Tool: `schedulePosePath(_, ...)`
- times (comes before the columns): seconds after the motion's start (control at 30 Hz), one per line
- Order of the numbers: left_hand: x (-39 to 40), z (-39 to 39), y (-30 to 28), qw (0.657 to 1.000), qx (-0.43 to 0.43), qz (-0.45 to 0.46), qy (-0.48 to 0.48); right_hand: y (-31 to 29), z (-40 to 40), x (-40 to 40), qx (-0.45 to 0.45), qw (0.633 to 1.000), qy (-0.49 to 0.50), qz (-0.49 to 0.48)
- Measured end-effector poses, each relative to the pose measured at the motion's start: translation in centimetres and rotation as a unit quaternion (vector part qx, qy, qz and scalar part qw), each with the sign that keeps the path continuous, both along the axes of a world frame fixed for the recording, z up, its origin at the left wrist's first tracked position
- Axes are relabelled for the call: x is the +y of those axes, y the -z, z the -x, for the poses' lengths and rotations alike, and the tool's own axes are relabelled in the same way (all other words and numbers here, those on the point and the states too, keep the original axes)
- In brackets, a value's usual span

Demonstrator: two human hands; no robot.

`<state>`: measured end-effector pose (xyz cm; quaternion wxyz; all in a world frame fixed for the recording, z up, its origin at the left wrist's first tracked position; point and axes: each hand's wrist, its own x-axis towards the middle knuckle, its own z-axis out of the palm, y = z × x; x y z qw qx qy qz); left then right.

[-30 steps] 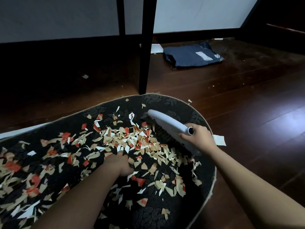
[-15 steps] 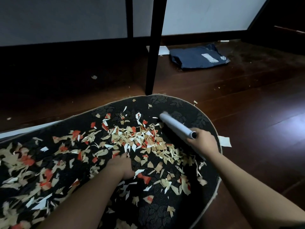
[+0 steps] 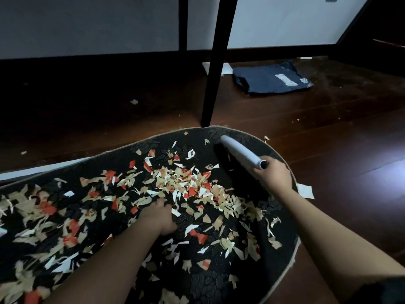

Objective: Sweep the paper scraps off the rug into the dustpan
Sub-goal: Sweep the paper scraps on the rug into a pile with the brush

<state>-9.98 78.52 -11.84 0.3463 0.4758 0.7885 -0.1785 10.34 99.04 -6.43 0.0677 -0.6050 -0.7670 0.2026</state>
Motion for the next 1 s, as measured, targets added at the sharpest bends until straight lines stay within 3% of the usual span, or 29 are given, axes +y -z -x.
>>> schedulePosePath(0.23, -0.9, 0.8, 0.3, 1.000, -0.006, -0.014, -0.005, 1.1, 2.2, -3.3, -0.028, 0.986, -0.159, 0.049)
schedulePosePath(0.47, -2.0, 2.0, 0.2, 1.000, -0.011, -0.026, -0.011, -2.1, 1.1, -0.7, 0.061, 0.993, -0.094, 0.034)
schedulePosePath(0.67, -3.3, 2.8, 0.2, 0.999, -0.012, -0.025, -0.023, -0.5, 2.2, 0.0, 0.016, 0.999, -0.020, 0.039)
schedulePosePath(0.87, -4.0, 3.7, 0.6, 0.999, -0.007, -0.026, -0.038, 0.4, 4.2, -2.5, -0.010, 0.987, -0.131, 0.091)
schedulePosePath(1.0, -3.9, 3.5, 1.0, 0.999, -0.014, -0.030, -0.043, -1.7, 2.9, -1.8, 0.068, 0.983, -0.124, 0.116)
